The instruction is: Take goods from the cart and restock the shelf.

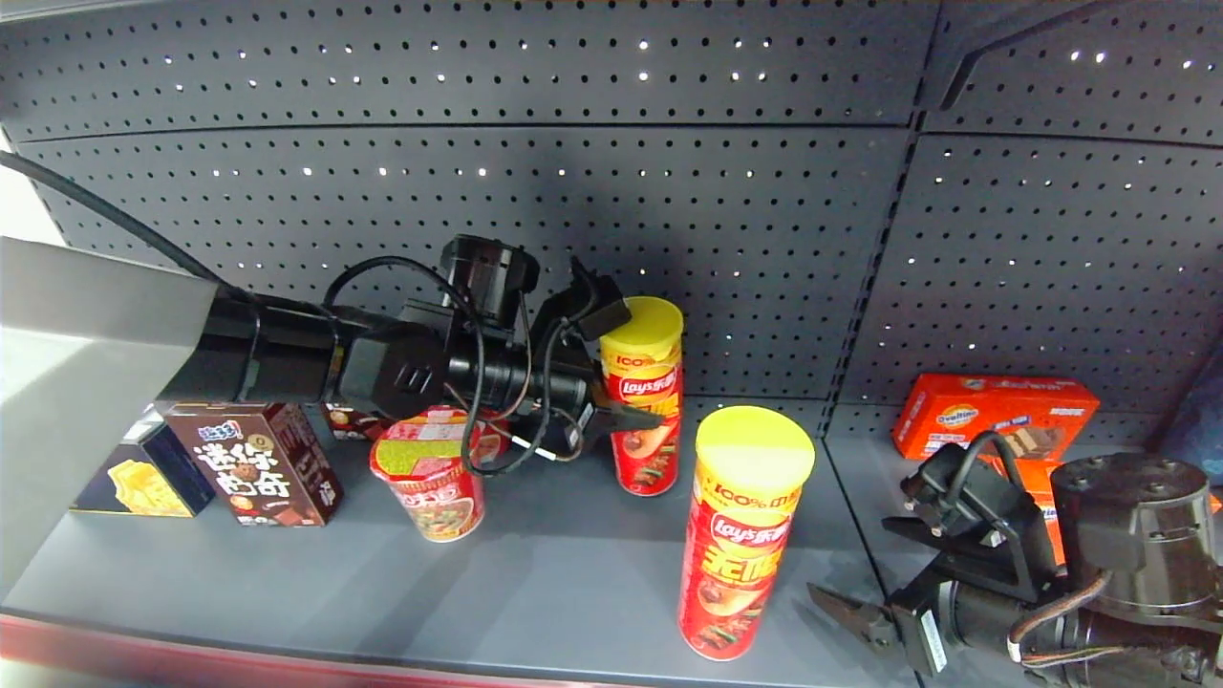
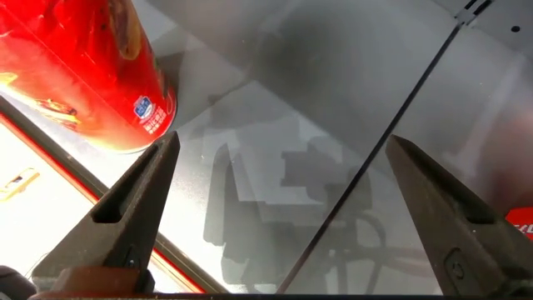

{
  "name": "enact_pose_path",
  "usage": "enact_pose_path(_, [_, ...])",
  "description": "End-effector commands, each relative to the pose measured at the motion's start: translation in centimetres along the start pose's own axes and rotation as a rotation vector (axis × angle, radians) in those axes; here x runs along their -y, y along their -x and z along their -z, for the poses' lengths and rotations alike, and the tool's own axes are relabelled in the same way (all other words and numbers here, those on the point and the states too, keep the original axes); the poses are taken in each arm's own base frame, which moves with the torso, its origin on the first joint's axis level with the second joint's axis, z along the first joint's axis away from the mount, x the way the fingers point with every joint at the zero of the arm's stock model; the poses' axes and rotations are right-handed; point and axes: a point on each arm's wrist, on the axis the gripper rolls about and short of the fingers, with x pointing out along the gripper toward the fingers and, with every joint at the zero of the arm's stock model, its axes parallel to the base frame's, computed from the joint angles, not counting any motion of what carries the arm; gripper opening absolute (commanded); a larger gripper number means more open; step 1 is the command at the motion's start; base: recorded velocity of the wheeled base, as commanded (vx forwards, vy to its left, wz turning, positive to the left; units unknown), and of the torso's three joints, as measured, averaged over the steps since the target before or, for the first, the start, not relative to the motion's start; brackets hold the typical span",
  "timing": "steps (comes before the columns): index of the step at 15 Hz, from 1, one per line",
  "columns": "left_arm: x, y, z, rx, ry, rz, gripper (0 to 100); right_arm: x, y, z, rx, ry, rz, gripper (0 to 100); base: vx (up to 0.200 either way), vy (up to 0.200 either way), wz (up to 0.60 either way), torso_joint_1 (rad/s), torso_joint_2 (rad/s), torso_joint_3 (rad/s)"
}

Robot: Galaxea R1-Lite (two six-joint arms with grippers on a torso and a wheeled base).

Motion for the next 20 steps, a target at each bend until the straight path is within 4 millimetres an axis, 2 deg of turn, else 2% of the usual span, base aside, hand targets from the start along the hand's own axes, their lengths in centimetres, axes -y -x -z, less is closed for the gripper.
enact_pose_path(1, [0.0,0.0,0.1,-0.008,0.006,0.004,0,0.0,0.0,0.1,-0.004,0.000,0.000,100,0.000,0.000,0.00,0.000,0.00,0.000])
enact_pose_path(10, [-0.3,-0.9,0.7,-0.022,-0.015,0.014,0,0.2,0.0,0.1,-0.002,-0.003,0.005,100,0.000,0.000,0.00,0.000,0.00,0.000])
enact_pose_path(11, [-0.3,-1.0,0.7,-0.021,-0.016,0.015,100,0.2,0.0,0.1,-0.002,-0.003,0.005,100,0.000,0.000,0.00,0.000,0.00,0.000])
enact_pose_path(20, [-0.1,-0.7,0.5,-0.024,-0.019,0.006,100,0.1,-0.2,0.2,-0.012,0.000,0.001,100,0.000,0.000,0.00,0.000,0.00,0.000])
